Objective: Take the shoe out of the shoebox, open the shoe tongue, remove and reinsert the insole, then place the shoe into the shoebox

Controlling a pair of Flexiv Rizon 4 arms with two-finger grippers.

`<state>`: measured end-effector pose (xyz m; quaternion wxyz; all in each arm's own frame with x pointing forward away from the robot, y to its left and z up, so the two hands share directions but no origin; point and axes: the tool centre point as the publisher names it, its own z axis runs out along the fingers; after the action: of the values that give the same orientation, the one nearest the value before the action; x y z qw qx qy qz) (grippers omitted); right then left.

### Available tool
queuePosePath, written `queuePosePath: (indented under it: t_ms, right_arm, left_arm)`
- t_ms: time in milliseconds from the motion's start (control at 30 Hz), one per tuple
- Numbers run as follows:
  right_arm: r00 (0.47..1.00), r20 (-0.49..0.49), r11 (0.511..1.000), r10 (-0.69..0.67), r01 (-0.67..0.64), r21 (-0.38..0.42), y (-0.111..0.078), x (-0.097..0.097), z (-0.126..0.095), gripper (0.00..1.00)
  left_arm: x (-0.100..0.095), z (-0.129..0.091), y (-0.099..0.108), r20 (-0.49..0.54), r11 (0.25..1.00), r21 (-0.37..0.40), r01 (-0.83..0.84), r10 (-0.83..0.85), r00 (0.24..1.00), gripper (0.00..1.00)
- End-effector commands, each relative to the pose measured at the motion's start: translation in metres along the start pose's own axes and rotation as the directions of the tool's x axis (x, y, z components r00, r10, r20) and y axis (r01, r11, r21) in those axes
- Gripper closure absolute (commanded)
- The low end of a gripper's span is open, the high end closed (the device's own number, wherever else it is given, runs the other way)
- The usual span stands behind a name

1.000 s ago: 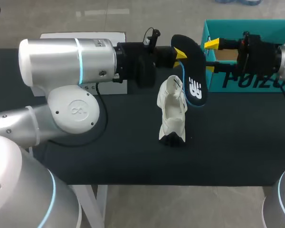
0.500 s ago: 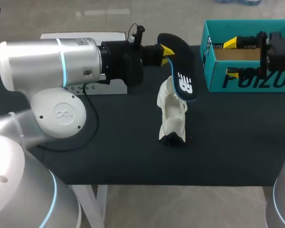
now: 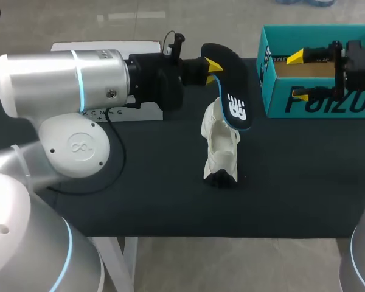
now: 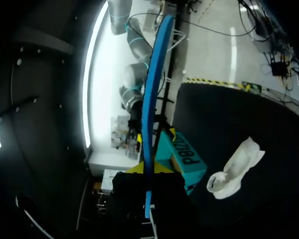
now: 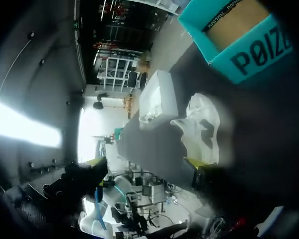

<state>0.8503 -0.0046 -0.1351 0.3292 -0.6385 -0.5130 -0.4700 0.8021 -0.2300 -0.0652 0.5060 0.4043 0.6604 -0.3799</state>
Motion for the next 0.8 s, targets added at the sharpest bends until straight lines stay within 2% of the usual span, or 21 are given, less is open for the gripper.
queuePosePath:
  t_ms: [33, 167, 267, 367, 467, 567, 700, 800]
  right_arm:
    - [0.998, 0.002, 0.990, -0.071, 0.070, 0.120, 0.004, -0.002, -0.038, 0.00]
    - [0.990, 0.009, 0.955, -0.138, 0.131, 0.265, 0.010, -0.008, -0.057, 0.00]
    - [0.982, 0.088, 0.936, -0.169, 0.132, 0.325, 0.015, -0.015, -0.062, 0.00]
    - [0.980, 0.095, 0.913, -0.177, 0.127, 0.387, 0.017, -0.018, -0.068, 0.00]
    - [0.971, 0.147, 0.909, -0.190, 0.117, 0.401, 0.018, -0.023, -0.069, 0.00]
    - [0.970, 0.167, 0.928, -0.179, 0.110, 0.355, 0.022, -0.024, -0.074, 0.00]
    - [0.954, 0.263, 0.983, -0.145, 0.109, 0.148, 0.029, -0.023, -0.084, 0.00]
    - [0.950, 0.290, 0.993, -0.118, 0.116, 0.022, 0.032, -0.022, -0.089, 0.00]
  left_arm:
    - [0.000, 0.002, -0.001, 0.000, 1.000, -0.002, -0.001, 0.001, 1.000, 1.00]
    - [0.000, 0.002, -0.001, 0.000, 1.000, -0.002, -0.001, 0.001, 1.000, 1.00]
    - [0.000, 0.002, -0.001, 0.000, 1.000, -0.002, -0.001, 0.001, 1.000, 1.00]
    - [0.000, 0.002, -0.001, 0.000, 1.000, -0.002, -0.001, 0.001, 1.000, 1.00]
    - [0.000, 0.002, -0.001, 0.000, 1.000, -0.002, -0.001, 0.001, 1.000, 1.00]
    - [0.000, 0.002, -0.001, 0.000, 1.000, -0.002, -0.001, 0.001, 1.000, 1.00]
    - [0.000, 0.002, -0.001, 0.000, 1.000, -0.002, -0.001, 0.001, 1.000, 1.00]
    - [0.000, 0.002, -0.001, 0.000, 1.000, -0.002, -0.001, 0.001, 1.000, 1.00]
